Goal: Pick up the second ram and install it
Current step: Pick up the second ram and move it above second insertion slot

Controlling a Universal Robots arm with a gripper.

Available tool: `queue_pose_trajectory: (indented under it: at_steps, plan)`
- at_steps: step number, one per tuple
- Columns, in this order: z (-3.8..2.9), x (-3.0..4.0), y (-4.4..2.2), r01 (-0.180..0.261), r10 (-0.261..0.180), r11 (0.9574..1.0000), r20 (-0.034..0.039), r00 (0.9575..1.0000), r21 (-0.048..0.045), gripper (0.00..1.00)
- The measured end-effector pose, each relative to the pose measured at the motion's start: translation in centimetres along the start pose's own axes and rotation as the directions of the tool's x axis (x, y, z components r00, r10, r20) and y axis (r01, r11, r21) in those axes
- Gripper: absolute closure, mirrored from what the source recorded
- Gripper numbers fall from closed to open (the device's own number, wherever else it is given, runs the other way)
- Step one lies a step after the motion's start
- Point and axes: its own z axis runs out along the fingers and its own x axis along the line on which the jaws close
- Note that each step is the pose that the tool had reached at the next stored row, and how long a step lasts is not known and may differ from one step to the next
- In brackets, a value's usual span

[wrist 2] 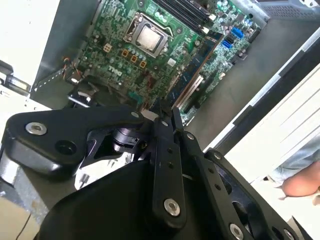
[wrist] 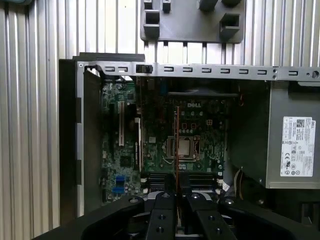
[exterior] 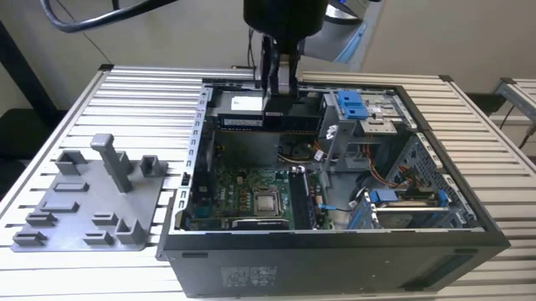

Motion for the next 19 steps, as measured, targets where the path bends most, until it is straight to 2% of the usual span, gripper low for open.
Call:
queue_pose_trajectory:
  at_steps: [19]
  plan:
    - [-0.11, -0.02, -5.65, 0.0, 0.0, 1.0, -0.0001, 1.0, -0.0039, 0.86]
